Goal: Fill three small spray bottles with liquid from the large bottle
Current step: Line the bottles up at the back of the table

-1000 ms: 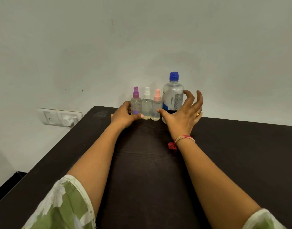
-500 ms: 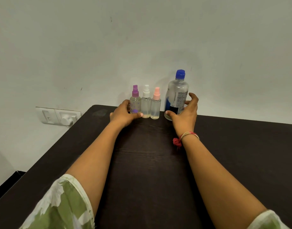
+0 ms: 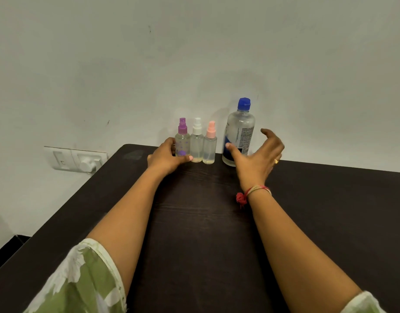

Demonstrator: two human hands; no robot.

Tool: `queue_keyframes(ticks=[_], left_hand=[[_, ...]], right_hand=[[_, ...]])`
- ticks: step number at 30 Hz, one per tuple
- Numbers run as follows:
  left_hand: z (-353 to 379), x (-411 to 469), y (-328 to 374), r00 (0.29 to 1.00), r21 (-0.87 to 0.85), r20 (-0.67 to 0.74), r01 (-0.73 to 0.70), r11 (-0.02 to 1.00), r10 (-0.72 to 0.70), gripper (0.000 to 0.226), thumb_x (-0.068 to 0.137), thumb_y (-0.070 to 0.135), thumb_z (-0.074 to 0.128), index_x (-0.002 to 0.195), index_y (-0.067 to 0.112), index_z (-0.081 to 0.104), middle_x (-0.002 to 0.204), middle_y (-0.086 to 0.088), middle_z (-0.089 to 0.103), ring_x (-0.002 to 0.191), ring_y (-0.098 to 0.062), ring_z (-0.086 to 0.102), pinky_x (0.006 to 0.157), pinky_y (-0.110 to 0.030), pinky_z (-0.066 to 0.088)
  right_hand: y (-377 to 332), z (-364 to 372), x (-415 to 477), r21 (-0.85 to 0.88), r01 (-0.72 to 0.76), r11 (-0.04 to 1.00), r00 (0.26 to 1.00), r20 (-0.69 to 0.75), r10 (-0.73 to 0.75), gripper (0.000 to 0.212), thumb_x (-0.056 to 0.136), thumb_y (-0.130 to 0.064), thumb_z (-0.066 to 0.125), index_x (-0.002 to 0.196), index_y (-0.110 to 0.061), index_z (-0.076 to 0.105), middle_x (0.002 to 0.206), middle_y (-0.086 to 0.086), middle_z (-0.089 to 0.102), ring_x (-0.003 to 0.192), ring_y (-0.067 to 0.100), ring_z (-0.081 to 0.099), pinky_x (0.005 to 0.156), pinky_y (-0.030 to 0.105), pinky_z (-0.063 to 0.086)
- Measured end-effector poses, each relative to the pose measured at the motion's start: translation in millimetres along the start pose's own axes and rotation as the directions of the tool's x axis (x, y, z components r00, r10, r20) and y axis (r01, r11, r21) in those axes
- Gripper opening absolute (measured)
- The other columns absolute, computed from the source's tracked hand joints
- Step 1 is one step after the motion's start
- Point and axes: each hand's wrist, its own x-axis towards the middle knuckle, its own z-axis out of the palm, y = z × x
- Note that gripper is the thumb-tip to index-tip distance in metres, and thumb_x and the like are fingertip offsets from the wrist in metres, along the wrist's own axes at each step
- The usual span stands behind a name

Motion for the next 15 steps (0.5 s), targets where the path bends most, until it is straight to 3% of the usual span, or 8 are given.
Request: queue_keyframes(ticks=[2, 5, 8, 15], left_hand=[[0.1, 0.9, -0.8, 1.0, -0.002, 0.004, 0.001, 1.0, -0.001, 0.065, 0.074, 0.044, 0.076, 0.128, 0.024, 0.046, 0.129, 0.003, 0.058, 0.119, -0.021, 0.054, 0.107, -0.049, 0.035], [0.4, 1.9, -1.7, 1.0, -0.004, -0.001, 0.002, 1.0, -0.002, 0.065, 0.073, 0.043, 0.077, 0.127, 0.023, 0.046, 0.128, 0.003, 0.058, 0.119, -0.021, 0.054, 0.106, -0.048, 0.036], [1.9, 3.0, -3.4, 1.0, -0.011, -0.009, -0.004, 1.0, 0.004, 0.065, 0.072, 0.043, 0.078, 0.126, 0.023, 0.047, 0.127, 0.003, 0.059, 0.118, -0.02, 0.055, 0.106, -0.048, 0.036], [2.7, 3.6, -3.4, 1.0, -0.004, -0.01, -0.016, 1.0, 0.016, 0.063, 0.073, 0.044, 0.077, 0.125, 0.025, 0.048, 0.126, 0.005, 0.059, 0.118, -0.019, 0.055, 0.106, -0.048, 0.036]], right_hand=[[-9.4, -2.6, -6.0, -0.023, 0.148, 0.989, 0.989, -0.025, -0.149, 0.065, 0.068, -0.039, 0.081, 0.118, -0.013, 0.047, 0.115, 0.005, 0.046, 0.106, 0.019, 0.048, 0.089, 0.039, 0.047], [-19.9, 5.6, -18.0, -0.192, 0.252, 0.948, 0.941, 0.277, -0.194, 0.042, 0.081, -0.041, 0.07, 0.112, -0.015, 0.057, 0.09, 0.001, 0.059, 0.086, 0.02, 0.06, 0.072, 0.034, 0.049], [-21.8, 18.4, -20.1, -0.377, 0.262, 0.888, 0.918, 0.381, -0.109, 0.044, 0.085, -0.045, 0.064, 0.115, -0.013, 0.059, 0.102, 0.009, 0.067, 0.097, 0.029, 0.062, 0.075, 0.036, 0.048], [-20.9, 35.7, -14.5, -0.416, 0.238, 0.878, 0.915, 0.399, -0.059, 0.04, 0.089, -0.044, 0.06, 0.103, -0.008, 0.063, 0.101, 0.012, 0.067, 0.095, 0.03, 0.063, 0.072, 0.036, 0.048]])
